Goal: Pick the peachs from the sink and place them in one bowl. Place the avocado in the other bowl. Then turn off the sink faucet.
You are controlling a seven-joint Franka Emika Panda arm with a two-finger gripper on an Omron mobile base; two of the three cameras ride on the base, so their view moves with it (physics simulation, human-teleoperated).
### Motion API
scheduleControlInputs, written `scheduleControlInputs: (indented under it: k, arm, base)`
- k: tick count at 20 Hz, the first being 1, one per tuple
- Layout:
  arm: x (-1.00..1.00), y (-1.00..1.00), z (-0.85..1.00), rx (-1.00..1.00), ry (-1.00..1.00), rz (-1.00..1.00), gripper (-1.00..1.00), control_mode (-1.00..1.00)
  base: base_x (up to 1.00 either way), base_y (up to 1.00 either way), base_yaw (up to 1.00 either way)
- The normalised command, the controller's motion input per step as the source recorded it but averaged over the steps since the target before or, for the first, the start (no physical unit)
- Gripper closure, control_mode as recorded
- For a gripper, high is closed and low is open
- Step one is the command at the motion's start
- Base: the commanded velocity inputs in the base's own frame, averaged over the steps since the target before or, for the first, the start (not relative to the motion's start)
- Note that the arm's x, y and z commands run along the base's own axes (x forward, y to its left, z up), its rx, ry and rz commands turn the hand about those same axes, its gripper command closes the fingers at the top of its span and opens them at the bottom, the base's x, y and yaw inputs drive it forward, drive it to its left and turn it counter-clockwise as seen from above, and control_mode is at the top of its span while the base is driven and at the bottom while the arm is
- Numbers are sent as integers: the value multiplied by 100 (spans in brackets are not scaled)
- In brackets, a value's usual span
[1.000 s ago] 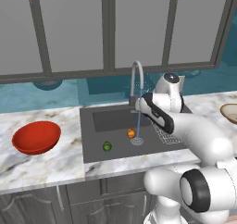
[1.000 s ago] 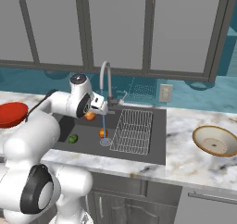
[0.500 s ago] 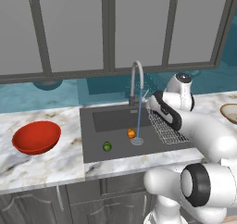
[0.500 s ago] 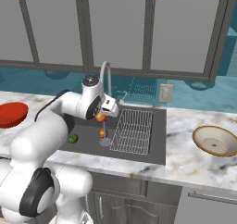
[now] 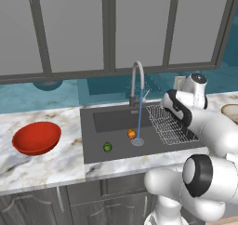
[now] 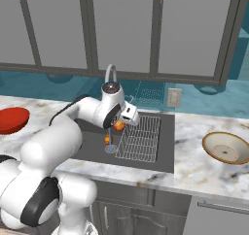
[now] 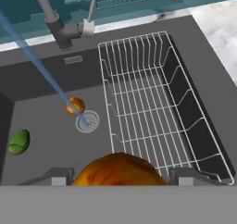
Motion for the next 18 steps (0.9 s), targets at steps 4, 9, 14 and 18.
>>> scheduleControlInputs:
  k: [4, 9, 14, 18]
  arm:
    - [0, -60, 0, 0, 0, -4, 100, -100]
    - [0, -58, 0, 0, 0, -3, 100, -100]
    - [0, -52, 0, 0, 0, -3, 100, -100]
    - [0, -41, 0, 0, 0, -4, 100, -100]
  base:
    - [0, 0, 0]
    - [0, 0, 0]
    - [0, 0, 0]
    - [0, 0, 0]
